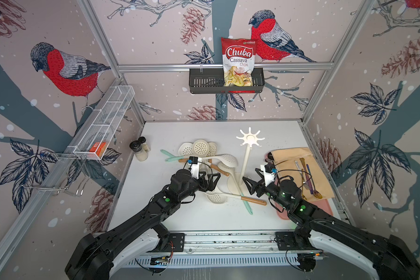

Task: Hang the skimmer on the kitchen utensil rack
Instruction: Move the rack to the center of the board.

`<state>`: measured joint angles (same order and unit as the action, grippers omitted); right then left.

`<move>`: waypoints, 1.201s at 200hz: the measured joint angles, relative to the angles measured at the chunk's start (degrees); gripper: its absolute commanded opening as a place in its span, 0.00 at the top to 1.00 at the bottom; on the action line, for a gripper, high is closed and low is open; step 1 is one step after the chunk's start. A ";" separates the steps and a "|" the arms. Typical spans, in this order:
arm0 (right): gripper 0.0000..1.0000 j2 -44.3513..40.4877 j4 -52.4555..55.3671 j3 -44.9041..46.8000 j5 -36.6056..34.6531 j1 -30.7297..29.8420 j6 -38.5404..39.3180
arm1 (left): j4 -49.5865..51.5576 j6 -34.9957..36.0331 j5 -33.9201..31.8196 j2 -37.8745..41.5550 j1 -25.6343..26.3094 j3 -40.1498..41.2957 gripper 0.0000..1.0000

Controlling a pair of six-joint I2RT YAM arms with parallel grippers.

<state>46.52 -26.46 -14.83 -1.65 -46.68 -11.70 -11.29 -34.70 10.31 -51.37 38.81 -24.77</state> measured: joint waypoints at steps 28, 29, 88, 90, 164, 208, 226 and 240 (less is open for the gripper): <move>0.23 6.78 -5.20 -1.36 0.52 0.35 1.40 | -0.02 -0.85 0.13 -0.09 0.17 0.04 0.02; 0.23 6.97 -5.31 -1.40 0.59 0.37 1.44 | -0.02 -0.90 0.13 -0.09 0.17 0.04 0.02; 0.50 16.26 -12.39 -5.11 2.12 1.84 2.91 | 0.02 -1.27 0.17 0.04 0.44 0.15 0.09; 0.51 16.39 -12.50 -5.20 2.12 1.86 2.93 | 0.02 -1.27 0.17 0.04 0.44 0.15 0.09; 1.00 15.85 -13.05 -6.29 3.04 2.95 6.19 | 0.11 -1.27 0.39 -0.31 0.55 -0.20 0.17; 1.00 10.05 -5.92 -6.19 0.74 8.11 2.38 | 2.32 0.48 -0.20 -2.93 0.94 -4.48 0.13; 1.00 6.67 -1.60 -6.21 -0.50 12.37 -0.66 | 3.69 1.66 -1.57 -4.15 1.20 -6.54 0.12; 1.00 3.54 1.90 -6.21 -2.23 14.95 -2.12 | 4.70 2.36 -3.08 -5.55 1.55 -8.13 0.12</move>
<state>50.06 -24.56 -21.04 -3.88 -31.73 -13.82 -6.59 -32.34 7.22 -56.93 40.36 -32.91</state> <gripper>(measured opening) 0.213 0.880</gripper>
